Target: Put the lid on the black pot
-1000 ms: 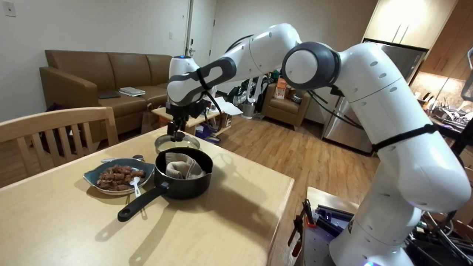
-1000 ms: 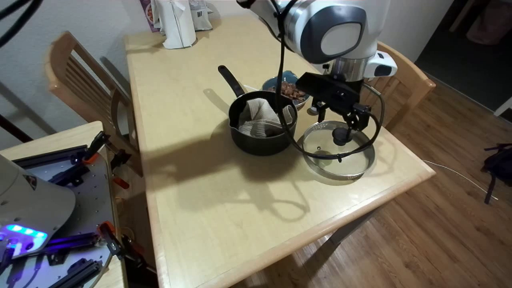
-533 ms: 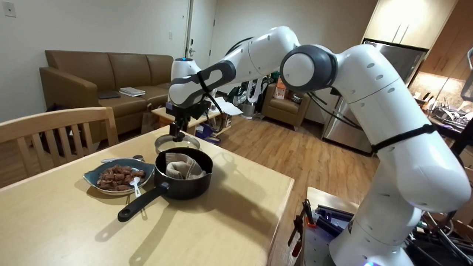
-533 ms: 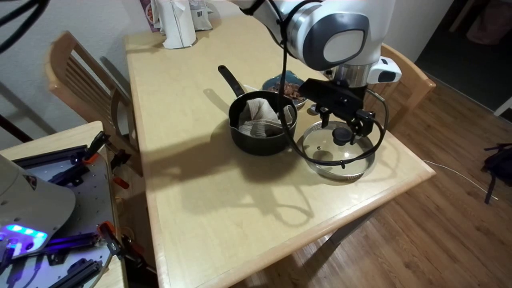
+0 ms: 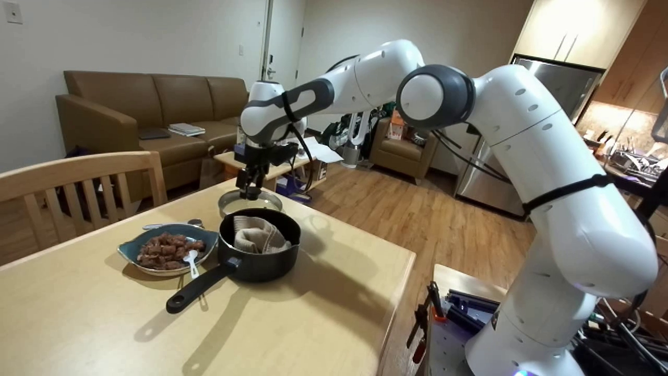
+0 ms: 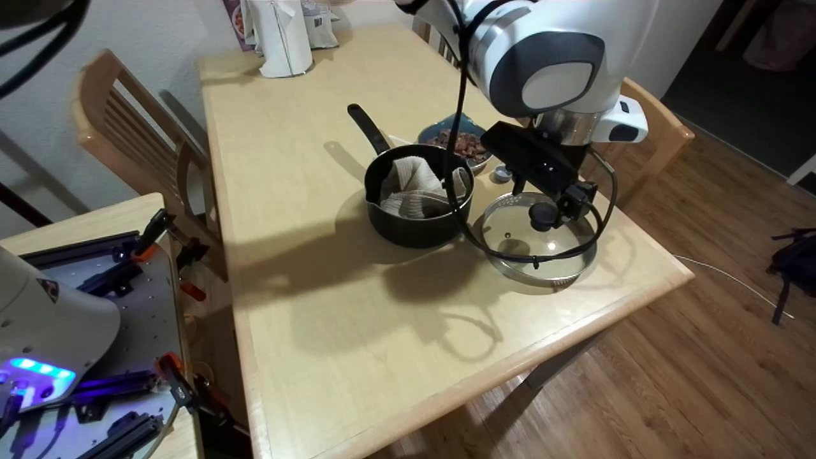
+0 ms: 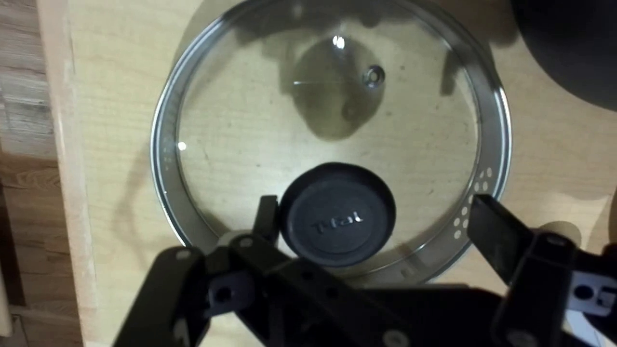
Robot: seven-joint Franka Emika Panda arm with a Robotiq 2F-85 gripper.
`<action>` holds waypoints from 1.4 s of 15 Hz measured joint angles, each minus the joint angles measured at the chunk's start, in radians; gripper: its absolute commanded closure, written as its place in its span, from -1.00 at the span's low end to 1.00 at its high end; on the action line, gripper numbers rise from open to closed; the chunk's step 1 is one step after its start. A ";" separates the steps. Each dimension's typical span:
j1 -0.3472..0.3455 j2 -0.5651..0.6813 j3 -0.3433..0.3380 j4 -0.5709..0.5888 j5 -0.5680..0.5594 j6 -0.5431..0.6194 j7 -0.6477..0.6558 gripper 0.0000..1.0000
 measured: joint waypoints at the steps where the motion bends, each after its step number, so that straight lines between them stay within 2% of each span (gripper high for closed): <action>1: -0.008 0.002 0.006 0.009 0.012 -0.012 0.000 -1.00; 11: -0.010 0.033 -0.008 0.092 0.018 -0.138 0.001 -1.00; 17: -0.001 0.089 -0.016 0.141 0.000 -0.117 0.000 -0.97; 18: 0.001 0.096 -0.017 0.146 -0.005 -0.103 0.000 -0.47; 19: 0.004 0.102 -0.018 0.149 -0.008 -0.089 0.000 -0.47; 21: 0.006 0.110 -0.018 0.153 -0.011 -0.066 -0.001 -0.24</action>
